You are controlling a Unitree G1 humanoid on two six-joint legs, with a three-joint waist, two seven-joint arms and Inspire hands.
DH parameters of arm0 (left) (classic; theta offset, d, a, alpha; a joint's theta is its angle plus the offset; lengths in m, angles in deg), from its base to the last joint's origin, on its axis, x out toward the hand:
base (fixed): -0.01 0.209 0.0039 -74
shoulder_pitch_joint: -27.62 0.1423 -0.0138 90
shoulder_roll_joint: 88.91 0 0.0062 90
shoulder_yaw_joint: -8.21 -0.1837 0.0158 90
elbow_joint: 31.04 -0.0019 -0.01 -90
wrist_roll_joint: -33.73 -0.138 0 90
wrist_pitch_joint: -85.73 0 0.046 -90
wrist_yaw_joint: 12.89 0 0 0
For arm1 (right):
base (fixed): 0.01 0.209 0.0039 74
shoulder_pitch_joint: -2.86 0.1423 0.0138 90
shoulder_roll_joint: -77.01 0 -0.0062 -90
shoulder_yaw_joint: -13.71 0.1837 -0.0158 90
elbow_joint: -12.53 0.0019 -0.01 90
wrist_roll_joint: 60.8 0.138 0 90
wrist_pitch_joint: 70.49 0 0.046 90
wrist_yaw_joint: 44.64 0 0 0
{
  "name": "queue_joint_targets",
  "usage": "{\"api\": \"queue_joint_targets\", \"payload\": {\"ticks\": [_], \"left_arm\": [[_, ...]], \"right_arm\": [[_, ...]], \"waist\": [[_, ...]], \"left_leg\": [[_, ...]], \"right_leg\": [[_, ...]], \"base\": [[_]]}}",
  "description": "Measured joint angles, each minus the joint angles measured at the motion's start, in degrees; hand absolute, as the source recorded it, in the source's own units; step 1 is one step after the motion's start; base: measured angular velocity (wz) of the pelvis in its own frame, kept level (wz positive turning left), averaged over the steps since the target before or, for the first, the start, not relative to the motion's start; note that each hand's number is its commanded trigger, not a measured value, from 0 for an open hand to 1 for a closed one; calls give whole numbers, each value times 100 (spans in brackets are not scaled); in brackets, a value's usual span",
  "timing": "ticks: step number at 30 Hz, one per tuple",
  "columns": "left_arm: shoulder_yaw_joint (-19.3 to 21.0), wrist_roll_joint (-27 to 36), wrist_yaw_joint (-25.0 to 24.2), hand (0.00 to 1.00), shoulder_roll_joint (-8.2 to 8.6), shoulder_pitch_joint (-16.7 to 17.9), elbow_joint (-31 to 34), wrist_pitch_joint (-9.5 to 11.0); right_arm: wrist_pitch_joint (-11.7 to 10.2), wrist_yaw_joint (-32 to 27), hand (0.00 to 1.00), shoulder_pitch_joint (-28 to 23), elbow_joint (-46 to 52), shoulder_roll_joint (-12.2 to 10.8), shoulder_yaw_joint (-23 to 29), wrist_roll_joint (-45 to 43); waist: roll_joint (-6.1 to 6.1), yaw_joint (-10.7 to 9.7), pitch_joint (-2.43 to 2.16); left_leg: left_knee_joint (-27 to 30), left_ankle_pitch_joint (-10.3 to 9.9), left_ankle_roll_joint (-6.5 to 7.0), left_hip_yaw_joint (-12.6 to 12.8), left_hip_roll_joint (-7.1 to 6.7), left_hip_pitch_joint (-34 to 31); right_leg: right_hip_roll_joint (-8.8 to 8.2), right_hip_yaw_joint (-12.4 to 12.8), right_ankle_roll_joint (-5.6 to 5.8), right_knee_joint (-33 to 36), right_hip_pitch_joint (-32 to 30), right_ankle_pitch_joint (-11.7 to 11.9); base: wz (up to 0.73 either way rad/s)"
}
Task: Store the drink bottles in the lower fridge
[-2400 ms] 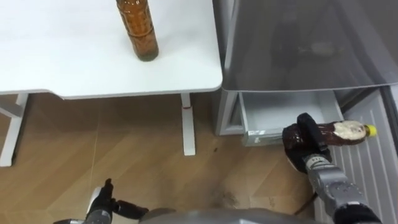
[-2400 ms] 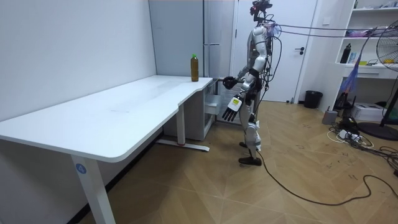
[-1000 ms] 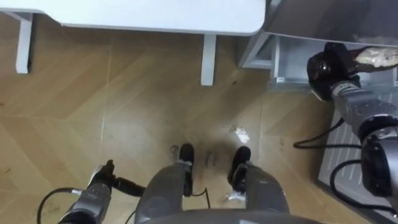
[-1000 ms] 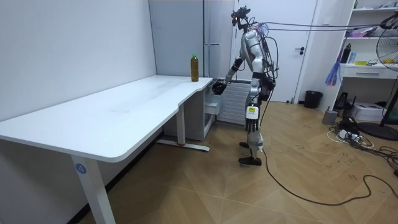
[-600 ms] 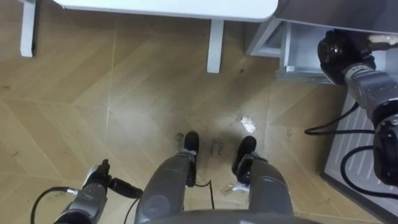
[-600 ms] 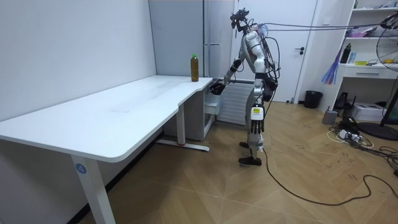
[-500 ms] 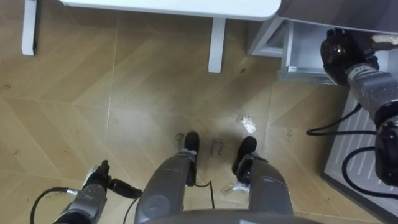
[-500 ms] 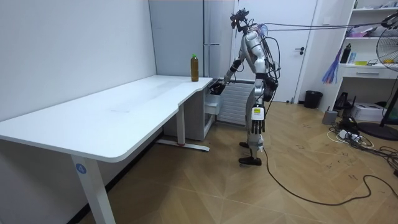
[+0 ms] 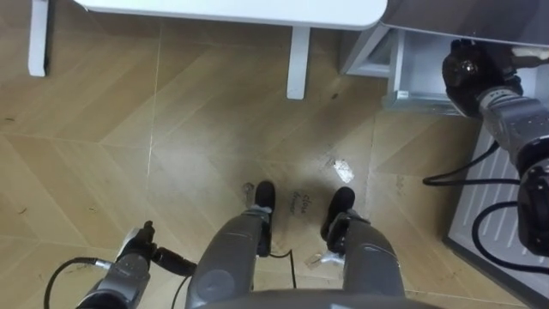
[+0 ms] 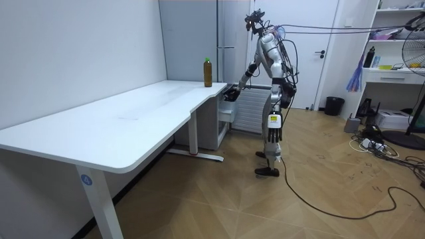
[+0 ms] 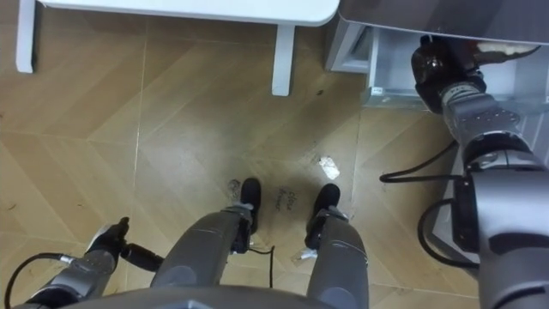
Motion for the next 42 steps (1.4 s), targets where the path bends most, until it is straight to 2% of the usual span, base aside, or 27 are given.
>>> {"api": "queue_joint_targets", "payload": {"ticks": [5, 6, 7, 18, 26, 42], "left_arm": [[-13, -2, 1, 0, 0, -1, 0, 2], [-13, -2, 1, 0, 0, -1, 0, 4], [-14, -2, 1, 0, 0, -1, 0, 5], [-14, 3, 3, 0, 1, -31, -1, 20], [-13, 4, 21, 0, 2, -42, -9, 18], [-13, 3, 25, 0, 3, -41, -15, 15]], "right_arm": [[-4, 0, 0, 1, 0, 4, -10, 0], [-5, 0, 40, 1, 0, 4, -14, 0], [-12, 0, 100, 3, 0, 7, -41, 1], [-25, -1, 100, 53, 2, 36, -79, 2], [-28, -17, 100, 98, 2, 52, -53, 12], [-28, -352, 100, 137, 1, 69, -39, 10]], "waist": [[3, 2, 2], [4, 3, 3], [5, 3, 3], [15, 3, 11], [62, -1, 43], [63, -16, 43]], "left_leg": [[0, 0, 0, 22, 40, -1], [0, 0, 0, 24, 41, -1], [0, 0, 0, 27, 44, -1], [1, 0, 0, 68, 54, 6], [9, 0, 0, 71, 59, 10], [58, 2, 3, 78, 58, 21]], "right_leg": [[2, 2, 0, 1, 0, 0], [3, 2, 0, 2, 0, 0], [5, 1, 0, 3, 0, 0], [5, 4, -1, 20, 0, 0], [5, 2, -2, 43, 3, 0], [-15, 14, -7, 118, 15, -4]], "base": [[0], [0], [0], [0], [0], [0]]}}
